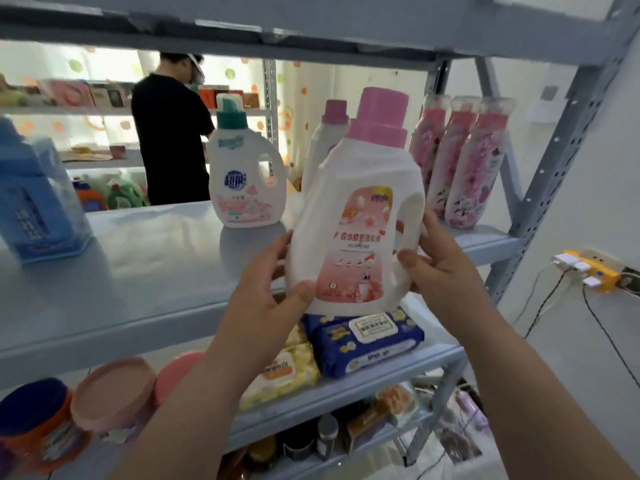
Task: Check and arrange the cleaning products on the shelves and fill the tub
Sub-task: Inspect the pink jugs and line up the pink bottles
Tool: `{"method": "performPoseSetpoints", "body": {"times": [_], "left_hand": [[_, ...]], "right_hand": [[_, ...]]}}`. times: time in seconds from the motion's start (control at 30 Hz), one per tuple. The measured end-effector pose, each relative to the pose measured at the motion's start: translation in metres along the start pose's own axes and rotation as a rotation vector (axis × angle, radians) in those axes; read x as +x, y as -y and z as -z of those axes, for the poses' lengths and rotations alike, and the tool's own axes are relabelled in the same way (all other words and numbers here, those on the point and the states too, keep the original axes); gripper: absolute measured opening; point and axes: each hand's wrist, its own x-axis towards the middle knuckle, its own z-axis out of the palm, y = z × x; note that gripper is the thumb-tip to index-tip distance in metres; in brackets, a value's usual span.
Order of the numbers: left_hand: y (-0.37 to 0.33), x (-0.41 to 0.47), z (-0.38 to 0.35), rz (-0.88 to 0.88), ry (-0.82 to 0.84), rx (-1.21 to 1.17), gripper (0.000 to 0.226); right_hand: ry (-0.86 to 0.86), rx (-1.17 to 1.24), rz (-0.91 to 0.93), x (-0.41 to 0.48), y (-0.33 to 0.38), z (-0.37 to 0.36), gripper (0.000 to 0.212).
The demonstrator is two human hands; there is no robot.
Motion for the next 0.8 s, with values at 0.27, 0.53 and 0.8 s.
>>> {"method": "performPoseSetpoints", "body": {"times": [0.27, 0.53, 0.8], "left_hand": [[0.016, 0.11, -0.036, 0.073, 0.154, 0.304, 0.064], [0.047, 0.134, -0.037, 0.05, 0.451, 1.004, 0.055], [0.055, 0.128, -0.037, 0.056, 0.425, 1.017, 0.093]], "right_hand": [[-0.157, -0.232, -0.016, 0.113, -0.037, 0.02, 0.068], [-0.095, -0.284, -0.032, 0.188, -0.076, 0.025, 0.073], [-0.086, -0.287, -0.04, 0.229, -0.09, 0.009, 0.067]]}}
